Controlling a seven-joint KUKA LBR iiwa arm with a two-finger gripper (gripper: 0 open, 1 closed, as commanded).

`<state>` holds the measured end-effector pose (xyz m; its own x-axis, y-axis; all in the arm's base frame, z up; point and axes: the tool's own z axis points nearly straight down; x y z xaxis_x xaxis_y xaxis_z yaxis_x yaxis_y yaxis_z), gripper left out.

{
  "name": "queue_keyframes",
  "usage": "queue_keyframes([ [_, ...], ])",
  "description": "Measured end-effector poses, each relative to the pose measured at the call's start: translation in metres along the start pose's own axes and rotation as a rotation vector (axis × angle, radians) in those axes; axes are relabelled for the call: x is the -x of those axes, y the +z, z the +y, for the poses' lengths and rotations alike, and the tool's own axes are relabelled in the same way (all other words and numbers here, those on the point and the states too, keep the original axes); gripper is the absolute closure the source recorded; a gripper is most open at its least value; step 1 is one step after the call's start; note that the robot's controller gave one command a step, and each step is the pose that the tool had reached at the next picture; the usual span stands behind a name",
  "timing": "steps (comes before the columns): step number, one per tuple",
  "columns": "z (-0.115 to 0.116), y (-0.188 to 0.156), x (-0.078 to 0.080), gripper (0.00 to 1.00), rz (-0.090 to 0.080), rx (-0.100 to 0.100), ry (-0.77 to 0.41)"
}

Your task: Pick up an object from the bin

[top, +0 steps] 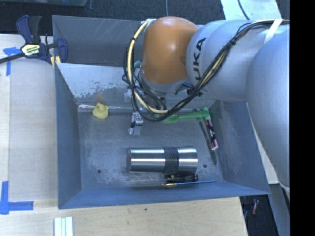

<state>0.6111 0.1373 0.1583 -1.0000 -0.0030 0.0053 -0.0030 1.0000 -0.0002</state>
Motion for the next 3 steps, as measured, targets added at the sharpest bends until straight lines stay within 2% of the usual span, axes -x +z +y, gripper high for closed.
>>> queue_keyframes([
  [1, -0.001, -0.005, 0.002, 0.00, -0.008, 0.001, 0.004],
  [2, -0.023, -0.012, -0.007, 0.00, -0.004, 0.004, 0.032],
  [3, -0.030, -0.013, -0.015, 0.00, -0.006, 0.001, -0.047],
])
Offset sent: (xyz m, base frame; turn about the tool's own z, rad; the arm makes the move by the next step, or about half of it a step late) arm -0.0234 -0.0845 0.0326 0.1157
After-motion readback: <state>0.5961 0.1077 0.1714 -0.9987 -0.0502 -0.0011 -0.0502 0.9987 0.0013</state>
